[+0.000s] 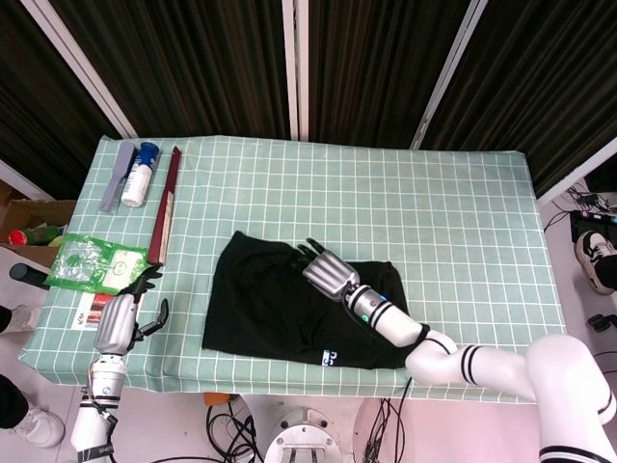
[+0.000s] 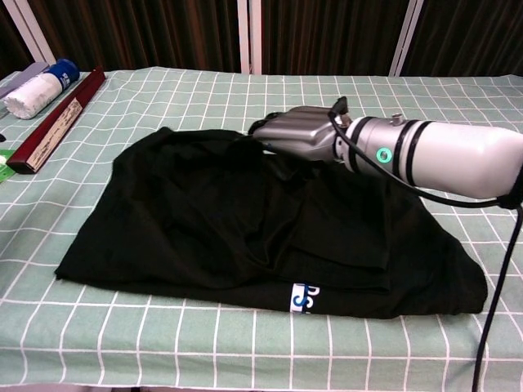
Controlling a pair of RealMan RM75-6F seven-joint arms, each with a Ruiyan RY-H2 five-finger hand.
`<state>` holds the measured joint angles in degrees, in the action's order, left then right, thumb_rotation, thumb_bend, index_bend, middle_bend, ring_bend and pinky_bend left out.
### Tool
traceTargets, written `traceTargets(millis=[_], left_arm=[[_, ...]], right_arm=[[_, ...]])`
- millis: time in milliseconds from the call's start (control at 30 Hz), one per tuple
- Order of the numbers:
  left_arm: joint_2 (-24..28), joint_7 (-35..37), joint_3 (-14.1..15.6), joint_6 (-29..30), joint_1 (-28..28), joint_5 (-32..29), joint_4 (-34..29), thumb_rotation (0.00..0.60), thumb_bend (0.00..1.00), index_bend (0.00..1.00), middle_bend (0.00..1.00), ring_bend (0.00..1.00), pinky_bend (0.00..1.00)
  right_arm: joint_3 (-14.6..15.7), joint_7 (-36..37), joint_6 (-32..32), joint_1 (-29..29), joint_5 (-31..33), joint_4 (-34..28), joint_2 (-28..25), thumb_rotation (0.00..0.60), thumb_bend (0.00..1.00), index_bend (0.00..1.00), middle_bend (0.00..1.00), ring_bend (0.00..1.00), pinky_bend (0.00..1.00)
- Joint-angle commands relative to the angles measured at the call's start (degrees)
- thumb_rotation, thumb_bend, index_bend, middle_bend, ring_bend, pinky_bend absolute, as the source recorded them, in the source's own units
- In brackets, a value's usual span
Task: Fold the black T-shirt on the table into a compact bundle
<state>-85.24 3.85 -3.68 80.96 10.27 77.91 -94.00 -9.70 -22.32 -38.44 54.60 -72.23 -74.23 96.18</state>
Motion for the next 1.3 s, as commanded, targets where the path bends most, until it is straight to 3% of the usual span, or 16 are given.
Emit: traceTargets(millis=[33, 200, 367, 533, 600, 800, 1167, 1300], left_arm=[[-0.1, 0.3, -0.1, -0.2, -0.1, 0.0, 0.3, 0.277, 0.45, 0.13, 0.22, 0.29, 0.31], [-0.3, 0.6, -0.4, -0.7, -0.2, -0.3, 0.7, 0.277, 0.45, 0.13, 0.22, 0.29, 0.31], [0.1, 1.1, -0.6, -0.4, -0.6, -0.3, 0.8, 0.281, 0.45, 0.13, 0.22, 0.29, 0.31], [0.7, 2.0, -1.2, 0.3, -1.2, -0.5, 1.0, 0.278, 0.45, 0.13, 0.22, 0.29, 0.31], [1.1, 1.9, -1.5, 0.5, -1.4, -0.7, 1.1, 0.278, 0.45, 0.13, 0.22, 0.29, 0.31], [1.7, 2.2, -2.1, 0.7, -1.7, -1.1, 0.7, 0.279, 0.45, 0.13, 0.22, 0.28, 0.31], [2.6, 2.1, -1.8, 1.2, -2.6, -0.9, -0.3, 0.276, 0.45, 0.13, 0.21, 0.28, 0.31], [2.9, 1.9, -1.6, 1.2, -3.0, -1.0, -0.7, 0.276, 0.45, 0.13, 0.21, 0.27, 0.31]], right_arm=[[1.6, -3.0, -0.5, -1.7, 3.6, -1.9, -2.4, 0.600, 0.85, 0.13, 0.27, 0.02, 0.05], [1.7, -3.4, -1.9, -2.5, 6.0, -4.1, -4.1, 0.600, 0.83, 0.11, 0.27, 0.02, 0.05], [-0.5, 5.5, -6.6, -4.4, 1.0, -9.6, -7.7, 0.600, 0.78, 0.11, 0.28, 0.02, 0.05], [-1.6, 10.7, -10.3, -5.2, -4.4, -13.0, -12.0, 0.600, 0.54, 0.13, 0.29, 0.03, 0.06], [-2.2, 11.0, -10.3, -4.6, -4.6, -13.2, -12.4, 0.600, 0.41, 0.15, 0.29, 0.03, 0.07], [-4.4, 8.7, -5.6, 0.7, -1.2, -7.9, -7.0, 0.600, 0.23, 0.26, 0.29, 0.04, 0.09], [-5.9, -6.4, 1.2, 12.7, 7.8, 9.2, 7.2, 0.600, 0.23, 0.31, 0.25, 0.04, 0.12], [-5.3, -10.2, 2.3, 15.1, 11.1, 13.9, 10.9, 0.600, 0.33, 0.33, 0.27, 0.05, 0.12]])
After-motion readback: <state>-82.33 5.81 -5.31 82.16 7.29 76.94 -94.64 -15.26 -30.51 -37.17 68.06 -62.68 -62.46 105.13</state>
